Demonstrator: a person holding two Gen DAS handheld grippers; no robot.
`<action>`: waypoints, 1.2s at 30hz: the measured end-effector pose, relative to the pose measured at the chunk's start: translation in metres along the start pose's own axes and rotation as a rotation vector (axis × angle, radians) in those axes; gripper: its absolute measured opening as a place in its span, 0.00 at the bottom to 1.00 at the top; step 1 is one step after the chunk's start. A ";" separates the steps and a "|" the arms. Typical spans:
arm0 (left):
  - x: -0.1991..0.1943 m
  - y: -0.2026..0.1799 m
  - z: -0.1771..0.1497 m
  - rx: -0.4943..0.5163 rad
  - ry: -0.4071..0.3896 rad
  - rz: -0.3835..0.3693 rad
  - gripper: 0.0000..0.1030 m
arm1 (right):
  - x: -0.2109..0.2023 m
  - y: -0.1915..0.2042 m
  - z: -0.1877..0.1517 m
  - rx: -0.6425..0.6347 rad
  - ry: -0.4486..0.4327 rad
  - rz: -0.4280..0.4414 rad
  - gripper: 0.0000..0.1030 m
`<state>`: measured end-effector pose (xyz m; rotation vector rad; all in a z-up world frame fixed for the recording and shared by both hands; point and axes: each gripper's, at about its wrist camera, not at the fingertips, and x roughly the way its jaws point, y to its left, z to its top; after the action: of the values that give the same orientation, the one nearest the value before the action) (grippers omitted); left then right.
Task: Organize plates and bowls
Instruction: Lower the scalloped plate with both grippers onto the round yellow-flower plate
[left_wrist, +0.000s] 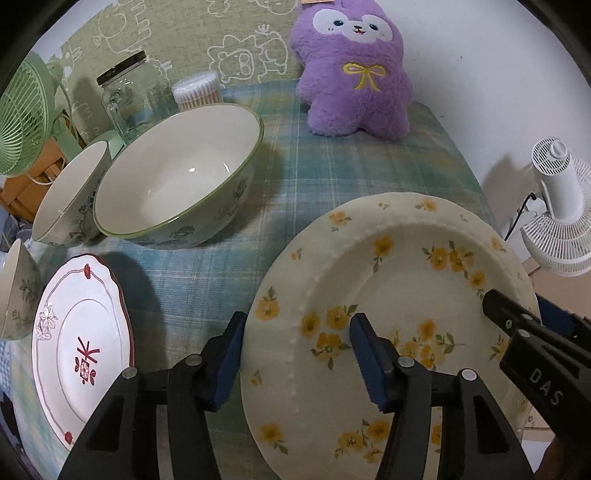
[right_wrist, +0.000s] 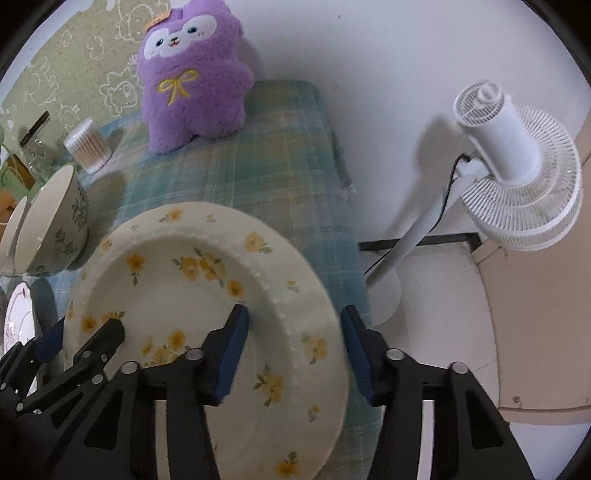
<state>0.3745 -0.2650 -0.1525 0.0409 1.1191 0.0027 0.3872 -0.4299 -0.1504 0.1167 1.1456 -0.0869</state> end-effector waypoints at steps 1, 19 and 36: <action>0.000 0.000 0.000 0.003 0.000 0.001 0.57 | 0.000 0.001 0.000 0.001 -0.002 -0.005 0.53; -0.050 0.013 0.007 0.009 -0.074 -0.016 0.55 | -0.060 0.014 0.001 0.009 -0.078 -0.049 0.53; -0.120 0.056 -0.051 0.052 -0.122 -0.053 0.55 | -0.136 0.050 -0.073 0.053 -0.117 -0.081 0.53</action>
<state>0.2778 -0.2099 -0.0651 0.0569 0.9979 -0.0752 0.2718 -0.3694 -0.0540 0.1107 1.0319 -0.1941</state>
